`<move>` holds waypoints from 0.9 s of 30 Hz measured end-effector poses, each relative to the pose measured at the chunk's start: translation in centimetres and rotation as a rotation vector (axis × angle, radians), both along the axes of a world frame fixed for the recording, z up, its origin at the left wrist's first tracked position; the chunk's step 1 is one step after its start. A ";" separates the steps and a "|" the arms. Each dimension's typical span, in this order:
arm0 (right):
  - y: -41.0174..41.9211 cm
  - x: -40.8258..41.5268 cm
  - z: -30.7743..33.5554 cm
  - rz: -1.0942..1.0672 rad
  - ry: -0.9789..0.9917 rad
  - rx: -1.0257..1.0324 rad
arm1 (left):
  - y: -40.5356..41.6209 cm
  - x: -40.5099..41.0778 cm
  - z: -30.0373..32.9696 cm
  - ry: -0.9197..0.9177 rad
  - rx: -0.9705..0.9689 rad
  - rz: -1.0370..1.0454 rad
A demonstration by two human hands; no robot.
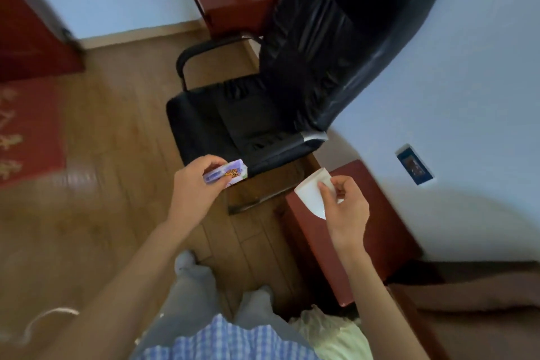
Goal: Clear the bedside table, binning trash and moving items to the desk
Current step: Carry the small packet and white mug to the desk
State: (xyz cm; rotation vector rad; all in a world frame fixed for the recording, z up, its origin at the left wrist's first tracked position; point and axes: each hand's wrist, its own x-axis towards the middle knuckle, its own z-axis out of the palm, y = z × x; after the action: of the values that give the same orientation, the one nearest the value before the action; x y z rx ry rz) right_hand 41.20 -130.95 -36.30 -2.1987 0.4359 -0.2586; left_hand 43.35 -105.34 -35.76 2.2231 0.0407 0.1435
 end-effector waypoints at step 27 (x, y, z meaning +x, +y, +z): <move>42.0 23.3 1.5 0.465 0.067 0.032 | 40.6 12.1 0.2 -0.088 -0.192 0.405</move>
State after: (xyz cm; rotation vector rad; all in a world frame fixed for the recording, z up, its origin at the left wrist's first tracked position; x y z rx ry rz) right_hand 64.45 -88.91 -34.85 -2.2097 -0.0429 0.0738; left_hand 55.43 -64.69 -35.53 1.9903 0.4390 0.4397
